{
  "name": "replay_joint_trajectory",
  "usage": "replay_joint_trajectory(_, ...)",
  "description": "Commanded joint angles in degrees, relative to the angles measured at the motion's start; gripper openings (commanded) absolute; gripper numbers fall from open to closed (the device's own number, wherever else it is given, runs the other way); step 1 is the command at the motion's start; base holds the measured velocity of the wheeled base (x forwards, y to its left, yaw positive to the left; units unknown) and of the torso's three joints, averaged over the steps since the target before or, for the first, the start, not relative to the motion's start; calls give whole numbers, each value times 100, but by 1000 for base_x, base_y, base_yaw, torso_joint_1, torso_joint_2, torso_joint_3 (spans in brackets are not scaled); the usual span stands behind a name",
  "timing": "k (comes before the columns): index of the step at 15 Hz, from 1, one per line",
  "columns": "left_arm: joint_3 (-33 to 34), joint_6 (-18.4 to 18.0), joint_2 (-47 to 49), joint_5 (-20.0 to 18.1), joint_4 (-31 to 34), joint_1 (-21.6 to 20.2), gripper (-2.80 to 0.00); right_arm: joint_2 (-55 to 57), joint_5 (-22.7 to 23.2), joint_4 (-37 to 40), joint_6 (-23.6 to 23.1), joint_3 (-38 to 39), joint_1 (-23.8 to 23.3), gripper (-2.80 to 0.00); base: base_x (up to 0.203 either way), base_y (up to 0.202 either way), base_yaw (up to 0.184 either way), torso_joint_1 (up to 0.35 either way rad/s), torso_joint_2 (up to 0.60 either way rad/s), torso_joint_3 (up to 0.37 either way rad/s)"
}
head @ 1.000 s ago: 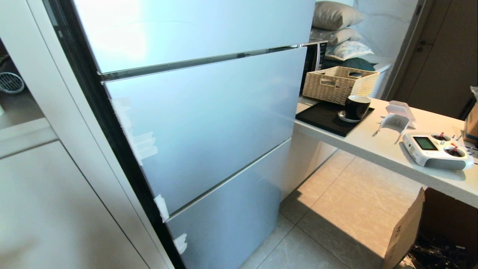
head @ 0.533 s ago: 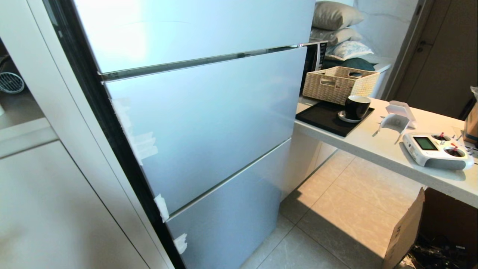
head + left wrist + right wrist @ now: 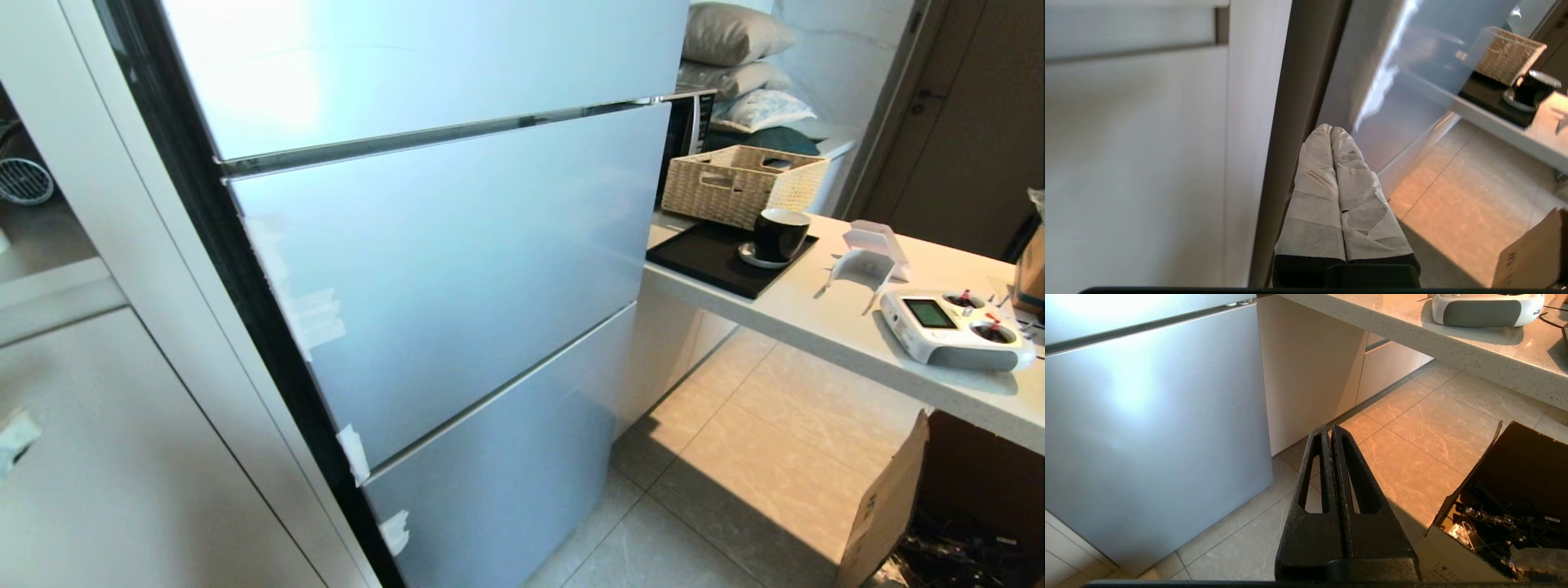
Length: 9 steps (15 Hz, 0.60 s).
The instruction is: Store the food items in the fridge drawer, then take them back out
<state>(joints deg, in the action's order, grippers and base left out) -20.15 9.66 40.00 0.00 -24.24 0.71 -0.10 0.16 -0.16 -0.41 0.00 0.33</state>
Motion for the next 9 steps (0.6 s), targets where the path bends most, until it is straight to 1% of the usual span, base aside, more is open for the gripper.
replay_joint_trajectory(1,-145,107,1867,-23,-1139,74,-280,10,2,-2,-3,0,2,-280,0,0,0,0,0,0)
replay_joint_trajectory(2,-202,136,2157,-34,-1529,133,-280,10,2,-2,-3,0,2,-280,0,0,0,0,0,0)
replay_joint_trajectory(3,-302,131,2396,-34,-1738,193,-280,10,2,-2,-3,0,2,-280,0,0,0,0,0,0)
replay_joint_trajectory(5,-421,154,2850,4,-1923,234,-280,10,2,-2,-3,0,2,-280,0,0,0,0,0,0)
replay_joint_trajectory(6,-458,153,3152,42,-2144,244,-280,10,2,-2,-3,0,2,-280,0,0,0,0,0,0)
replay_joint_trajectory(7,-496,132,3491,114,-2512,278,-280,10,2,-2,-3,0,2,-280,0,0,0,0,0,0)
replay_joint_trajectory(9,-548,106,4004,405,-3368,420,-280,10,2,-2,-3,0,2,-280,0,0,0,0,0,0)
